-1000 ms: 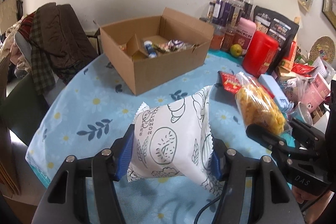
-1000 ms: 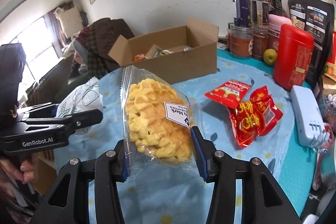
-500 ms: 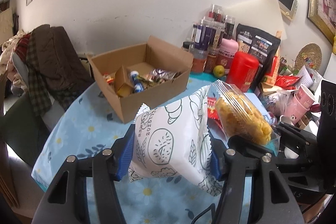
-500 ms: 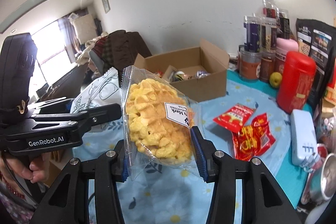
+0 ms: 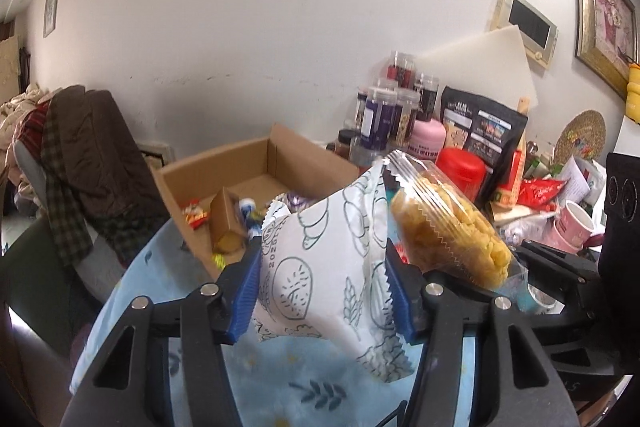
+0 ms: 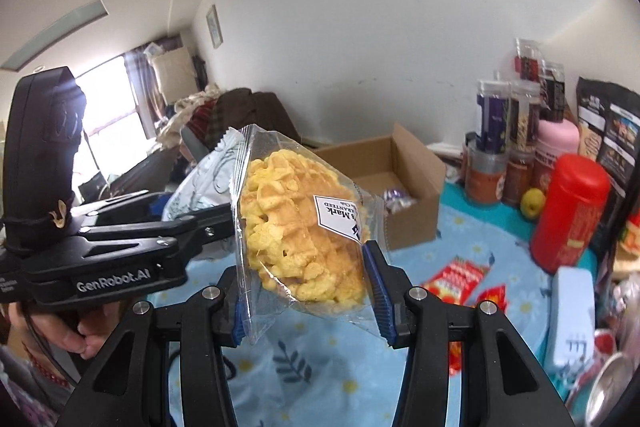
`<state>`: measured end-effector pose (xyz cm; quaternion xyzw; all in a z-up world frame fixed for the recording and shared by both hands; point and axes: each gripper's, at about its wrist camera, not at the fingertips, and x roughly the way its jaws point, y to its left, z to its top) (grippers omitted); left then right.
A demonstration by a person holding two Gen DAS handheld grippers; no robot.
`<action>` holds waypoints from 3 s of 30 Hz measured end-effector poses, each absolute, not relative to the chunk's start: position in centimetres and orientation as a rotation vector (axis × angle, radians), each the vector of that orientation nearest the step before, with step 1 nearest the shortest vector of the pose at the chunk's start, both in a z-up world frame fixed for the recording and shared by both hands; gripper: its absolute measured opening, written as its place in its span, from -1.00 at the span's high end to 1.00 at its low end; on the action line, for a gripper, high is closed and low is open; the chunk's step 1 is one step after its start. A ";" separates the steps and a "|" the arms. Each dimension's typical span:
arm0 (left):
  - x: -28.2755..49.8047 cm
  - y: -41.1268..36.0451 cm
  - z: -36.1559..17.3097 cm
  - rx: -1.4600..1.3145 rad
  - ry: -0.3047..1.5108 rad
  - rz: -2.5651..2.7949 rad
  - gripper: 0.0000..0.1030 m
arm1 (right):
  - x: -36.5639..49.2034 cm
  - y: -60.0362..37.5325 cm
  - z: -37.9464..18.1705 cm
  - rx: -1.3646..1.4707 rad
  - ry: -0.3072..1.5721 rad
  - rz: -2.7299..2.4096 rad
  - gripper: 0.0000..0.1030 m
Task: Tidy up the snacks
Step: 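Lift the white packet and waffle bag and carry both over the cardboard box, then open both tools to drop the white packet and waffle bag into the box, then withdraw both tools from the box toward the two red packets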
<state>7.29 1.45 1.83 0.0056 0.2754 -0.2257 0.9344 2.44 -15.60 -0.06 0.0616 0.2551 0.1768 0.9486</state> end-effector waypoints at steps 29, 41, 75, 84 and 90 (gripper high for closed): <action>32.2 1.9 1.0 0.071 0.535 -0.388 0.16 | 28.1 -14.5 -0.9 0.114 0.529 0.481 0.08; 35.3 2.0 -4.1 0.064 0.710 -0.345 0.16 | 30.8 -13.9 -5.1 0.038 0.714 0.443 -0.03; 25.5 2.8 7.3 0.061 0.609 -0.263 -0.06 | 21.7 -14.2 7.5 -0.070 0.543 0.287 -0.45; 18.9 2.0 10.7 0.074 0.480 -0.316 -0.55 | 15.4 -15.2 11.0 -0.070 0.445 0.236 -0.73; 14.9 0.8 11.2 0.097 0.466 -0.384 -0.57 | 10.6 -16.2 11.6 -0.073 0.421 0.190 -0.88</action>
